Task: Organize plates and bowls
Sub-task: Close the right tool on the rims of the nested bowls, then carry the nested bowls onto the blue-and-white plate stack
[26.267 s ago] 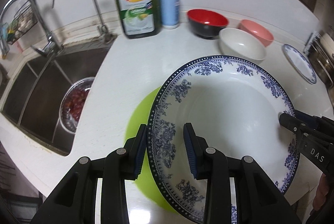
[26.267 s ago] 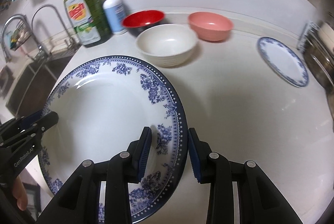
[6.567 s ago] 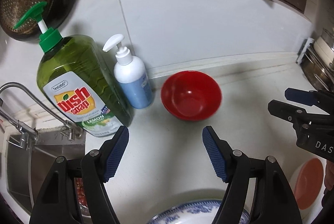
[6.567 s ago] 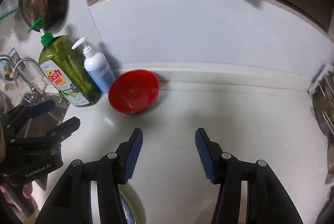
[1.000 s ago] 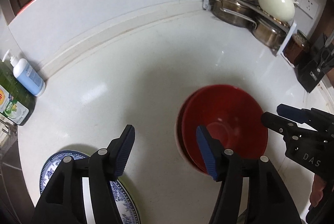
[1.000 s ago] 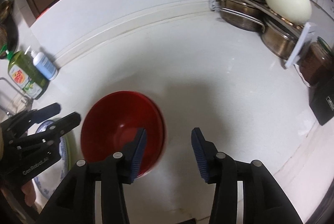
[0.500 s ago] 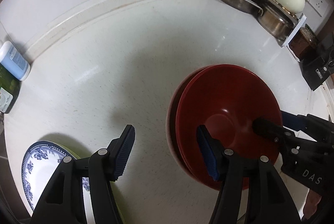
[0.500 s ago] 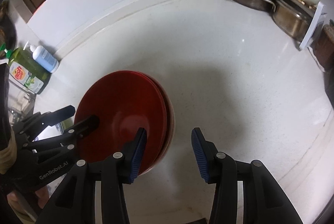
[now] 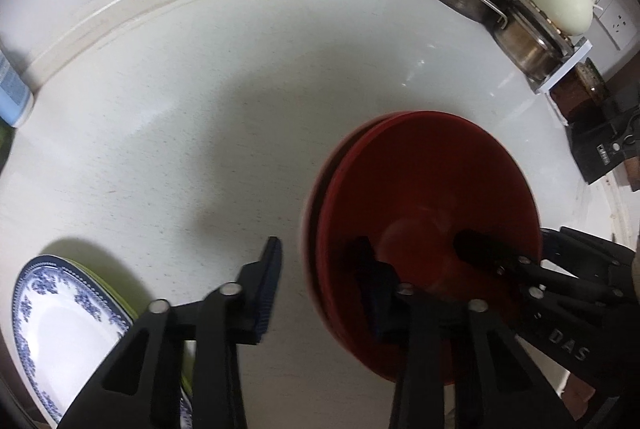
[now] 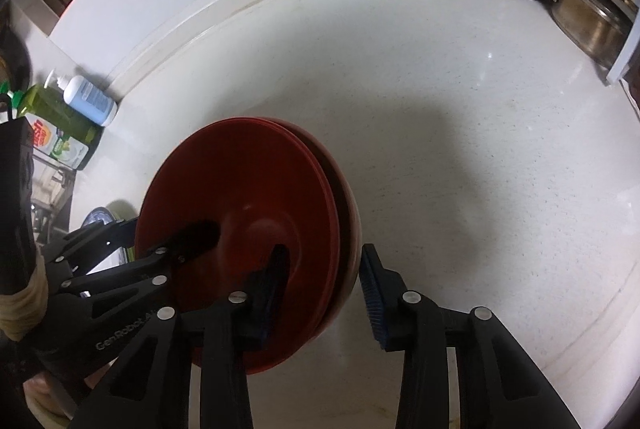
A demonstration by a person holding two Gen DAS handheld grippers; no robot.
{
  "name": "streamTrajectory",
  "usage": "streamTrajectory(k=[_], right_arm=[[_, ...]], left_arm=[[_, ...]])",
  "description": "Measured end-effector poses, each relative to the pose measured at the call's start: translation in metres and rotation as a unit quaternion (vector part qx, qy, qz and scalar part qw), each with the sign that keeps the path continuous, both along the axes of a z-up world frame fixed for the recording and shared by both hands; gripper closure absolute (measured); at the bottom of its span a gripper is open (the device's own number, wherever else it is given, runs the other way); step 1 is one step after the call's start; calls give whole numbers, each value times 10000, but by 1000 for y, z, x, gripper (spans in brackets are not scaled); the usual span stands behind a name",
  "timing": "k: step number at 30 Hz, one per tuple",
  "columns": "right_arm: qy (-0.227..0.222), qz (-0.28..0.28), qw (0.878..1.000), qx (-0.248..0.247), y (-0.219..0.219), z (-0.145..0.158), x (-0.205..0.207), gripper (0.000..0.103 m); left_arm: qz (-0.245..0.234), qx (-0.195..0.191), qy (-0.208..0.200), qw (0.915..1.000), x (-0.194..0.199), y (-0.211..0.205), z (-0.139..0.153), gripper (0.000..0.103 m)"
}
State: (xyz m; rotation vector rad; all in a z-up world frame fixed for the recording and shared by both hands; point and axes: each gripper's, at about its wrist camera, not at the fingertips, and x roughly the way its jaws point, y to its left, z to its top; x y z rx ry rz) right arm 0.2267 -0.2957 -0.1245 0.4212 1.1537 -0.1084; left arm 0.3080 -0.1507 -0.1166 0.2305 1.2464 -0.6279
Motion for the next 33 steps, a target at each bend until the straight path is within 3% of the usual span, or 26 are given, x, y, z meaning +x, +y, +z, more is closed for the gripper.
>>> streamTrajectory(k=[4, 12, 26, 33], right_arm=[[57, -13, 10000, -63, -1, -1, 2, 76], [147, -32, 9999, -8, -1, 0, 3, 77], [-98, 171, 9998, -91, 19, 30, 6, 79], [-87, 397, 9992, -43, 34, 40, 17, 79]], left_arm=[[14, -22, 80, 10000, 1, -1, 0, 77], [134, -39, 156, 9998, 3, 5, 4, 78], [437, -186, -176, 9987, -1, 41, 37, 78], [582, -180, -36, 9981, 2, 58, 32, 78]])
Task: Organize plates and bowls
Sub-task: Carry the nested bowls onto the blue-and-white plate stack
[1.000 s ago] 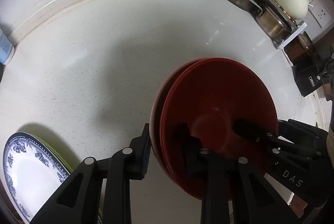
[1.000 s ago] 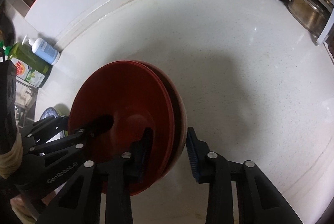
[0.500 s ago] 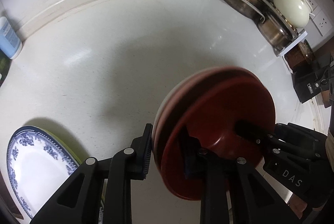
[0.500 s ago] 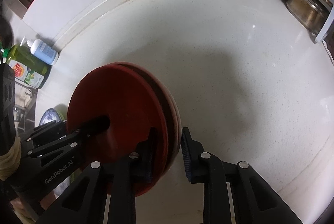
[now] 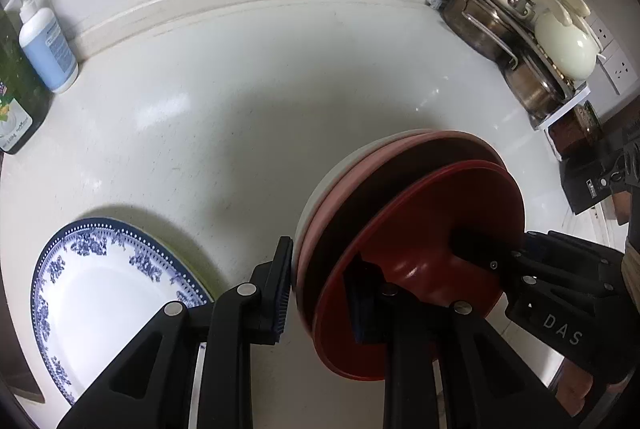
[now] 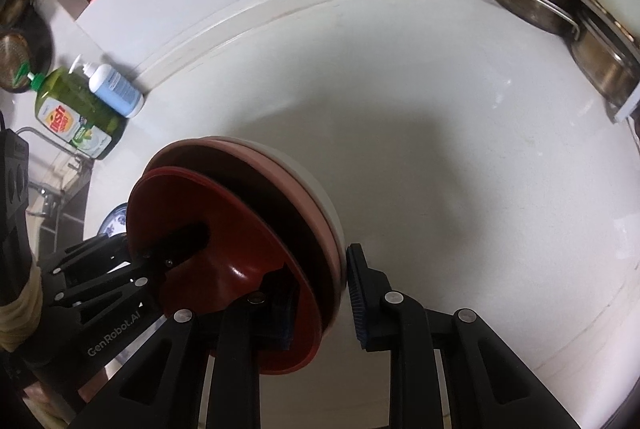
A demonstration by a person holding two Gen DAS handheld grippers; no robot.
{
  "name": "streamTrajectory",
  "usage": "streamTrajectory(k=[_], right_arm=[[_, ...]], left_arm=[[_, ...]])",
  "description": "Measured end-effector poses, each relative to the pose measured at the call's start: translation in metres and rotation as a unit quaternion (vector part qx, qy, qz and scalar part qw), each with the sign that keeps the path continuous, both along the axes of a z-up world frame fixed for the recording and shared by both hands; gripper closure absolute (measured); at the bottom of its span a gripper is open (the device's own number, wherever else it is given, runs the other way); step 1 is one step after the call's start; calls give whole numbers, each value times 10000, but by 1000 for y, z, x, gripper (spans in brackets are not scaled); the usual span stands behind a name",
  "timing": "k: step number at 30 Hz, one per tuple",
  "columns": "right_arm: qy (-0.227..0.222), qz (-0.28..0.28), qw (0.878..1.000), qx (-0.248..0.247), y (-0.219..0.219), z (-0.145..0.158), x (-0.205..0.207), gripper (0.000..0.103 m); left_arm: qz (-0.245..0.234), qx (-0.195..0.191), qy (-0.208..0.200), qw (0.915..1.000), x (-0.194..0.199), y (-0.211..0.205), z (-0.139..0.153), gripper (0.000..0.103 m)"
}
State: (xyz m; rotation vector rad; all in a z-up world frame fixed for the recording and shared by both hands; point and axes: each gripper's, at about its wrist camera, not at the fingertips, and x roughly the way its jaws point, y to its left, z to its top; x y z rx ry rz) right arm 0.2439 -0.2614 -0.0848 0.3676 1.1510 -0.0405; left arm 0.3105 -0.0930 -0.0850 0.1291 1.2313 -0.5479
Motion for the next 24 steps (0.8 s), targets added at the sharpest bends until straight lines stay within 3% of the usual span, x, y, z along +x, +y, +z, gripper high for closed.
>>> streamTrajectory(k=[11, 24], right_arm=[[615, 76, 9974, 374, 0, -12, 4, 79], [610, 772, 9951, 131, 59, 21, 13, 79]], left_arm=[[-180, -48, 446, 9988, -5, 13, -5, 79], [348, 45, 371, 9987, -9, 82, 17, 78]])
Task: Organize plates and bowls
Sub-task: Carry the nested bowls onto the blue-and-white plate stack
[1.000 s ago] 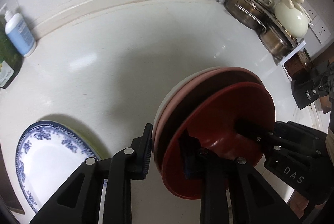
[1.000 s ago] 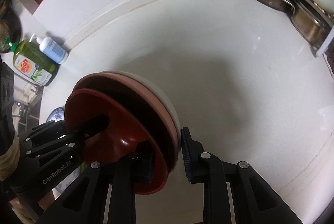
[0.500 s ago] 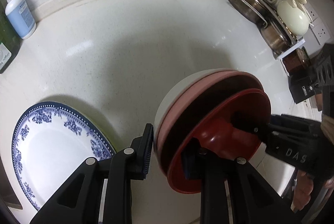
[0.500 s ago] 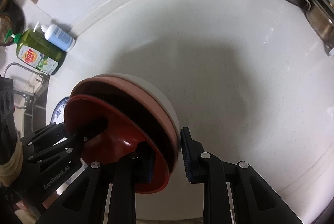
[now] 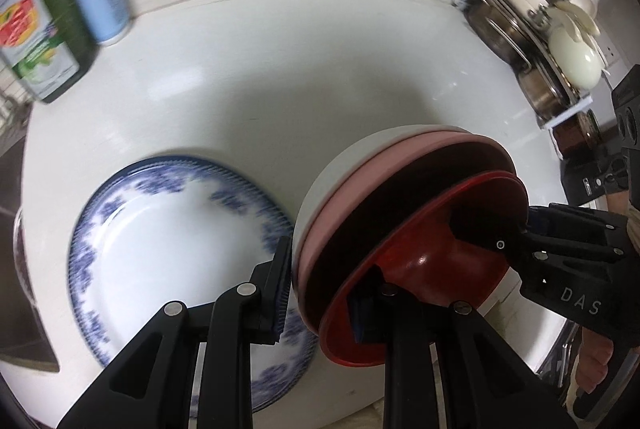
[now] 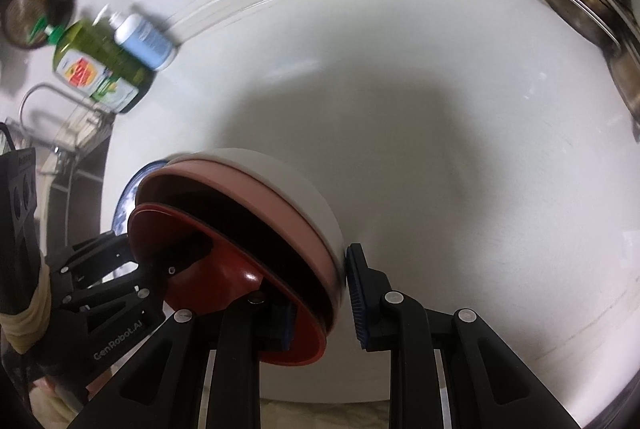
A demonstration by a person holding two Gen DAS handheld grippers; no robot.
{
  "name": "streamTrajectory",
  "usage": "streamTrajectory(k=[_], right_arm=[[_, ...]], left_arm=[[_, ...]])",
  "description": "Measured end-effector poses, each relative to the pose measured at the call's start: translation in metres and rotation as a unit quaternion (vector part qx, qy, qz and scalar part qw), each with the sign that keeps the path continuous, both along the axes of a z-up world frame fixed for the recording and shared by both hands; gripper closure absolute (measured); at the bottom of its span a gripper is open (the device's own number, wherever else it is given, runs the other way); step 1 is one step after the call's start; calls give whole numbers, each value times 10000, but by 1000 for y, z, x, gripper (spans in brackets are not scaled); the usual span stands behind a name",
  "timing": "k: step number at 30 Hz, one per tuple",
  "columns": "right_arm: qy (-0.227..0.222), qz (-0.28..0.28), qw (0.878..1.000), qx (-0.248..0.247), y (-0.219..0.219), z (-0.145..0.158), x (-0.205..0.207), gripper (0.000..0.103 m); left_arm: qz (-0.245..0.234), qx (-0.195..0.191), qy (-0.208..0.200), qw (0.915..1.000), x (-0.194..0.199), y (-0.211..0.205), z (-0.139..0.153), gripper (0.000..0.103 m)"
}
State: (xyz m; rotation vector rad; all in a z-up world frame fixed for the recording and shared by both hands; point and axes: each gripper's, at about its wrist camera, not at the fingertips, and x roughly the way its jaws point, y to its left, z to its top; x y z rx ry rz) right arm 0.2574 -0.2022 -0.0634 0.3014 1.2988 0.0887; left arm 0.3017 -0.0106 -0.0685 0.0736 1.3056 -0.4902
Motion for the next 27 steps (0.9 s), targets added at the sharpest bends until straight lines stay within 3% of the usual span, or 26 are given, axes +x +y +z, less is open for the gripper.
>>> streamTrajectory(k=[8, 17, 27], right_arm=[[33, 744, 9972, 117, 60, 5, 7, 79], [458, 1698, 9837, 367, 124, -6, 15, 79], [895, 2205, 9705, 391, 161, -26, 25, 79]], left_arm=[[518, 334, 42, 9981, -10, 57, 6, 78], [887, 723, 376, 9927, -24, 107, 1, 78], [1101, 678, 724, 9890, -18, 132, -17, 78]])
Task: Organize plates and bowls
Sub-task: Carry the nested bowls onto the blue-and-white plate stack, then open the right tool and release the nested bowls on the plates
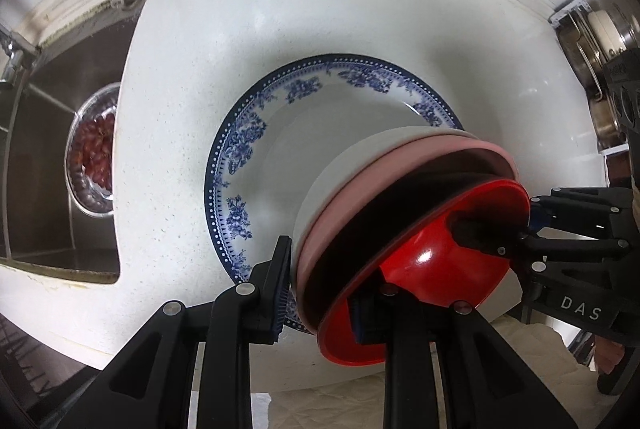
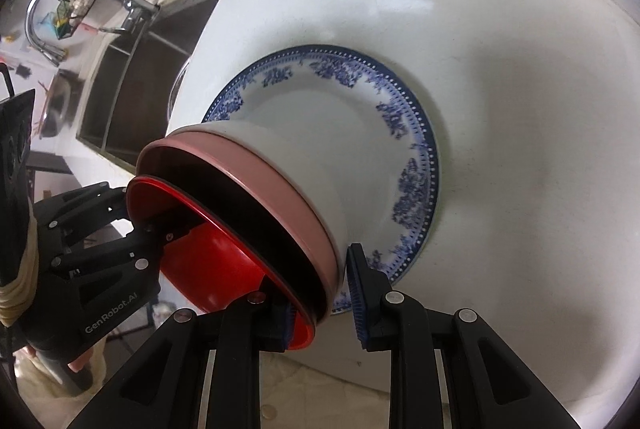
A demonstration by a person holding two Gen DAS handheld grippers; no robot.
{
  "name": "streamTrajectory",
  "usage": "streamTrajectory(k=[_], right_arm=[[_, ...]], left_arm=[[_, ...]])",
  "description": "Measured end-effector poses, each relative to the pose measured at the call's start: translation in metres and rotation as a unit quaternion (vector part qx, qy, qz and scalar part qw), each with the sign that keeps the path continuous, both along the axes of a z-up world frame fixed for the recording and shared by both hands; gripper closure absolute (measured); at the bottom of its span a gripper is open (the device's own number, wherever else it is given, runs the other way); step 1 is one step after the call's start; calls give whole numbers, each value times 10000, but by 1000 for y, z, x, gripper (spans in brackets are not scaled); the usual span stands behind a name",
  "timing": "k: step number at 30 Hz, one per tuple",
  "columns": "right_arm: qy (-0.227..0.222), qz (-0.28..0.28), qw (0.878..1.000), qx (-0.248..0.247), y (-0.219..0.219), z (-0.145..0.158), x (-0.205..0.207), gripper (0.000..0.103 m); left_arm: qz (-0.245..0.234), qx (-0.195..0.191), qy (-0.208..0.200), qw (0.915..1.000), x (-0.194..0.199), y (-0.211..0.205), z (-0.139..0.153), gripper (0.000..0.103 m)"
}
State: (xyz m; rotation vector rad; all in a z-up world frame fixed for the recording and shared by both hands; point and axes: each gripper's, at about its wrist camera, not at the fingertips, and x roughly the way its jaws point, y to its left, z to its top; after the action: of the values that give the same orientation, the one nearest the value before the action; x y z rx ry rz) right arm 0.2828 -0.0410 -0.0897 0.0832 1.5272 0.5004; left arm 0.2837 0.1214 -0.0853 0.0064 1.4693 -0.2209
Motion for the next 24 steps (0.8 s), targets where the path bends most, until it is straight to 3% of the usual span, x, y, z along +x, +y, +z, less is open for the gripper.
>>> streamTrajectory(k=[5, 24], right_arm=[[85, -57, 9999, -22, 4, -5, 5, 79], [-359, -115, 9989, -268, 10, -6, 11, 78]], left_arm=[[46, -40, -16, 10000, 5, 4, -2, 78], [116, -157, -149, 9997, 18, 6, -13, 77]])
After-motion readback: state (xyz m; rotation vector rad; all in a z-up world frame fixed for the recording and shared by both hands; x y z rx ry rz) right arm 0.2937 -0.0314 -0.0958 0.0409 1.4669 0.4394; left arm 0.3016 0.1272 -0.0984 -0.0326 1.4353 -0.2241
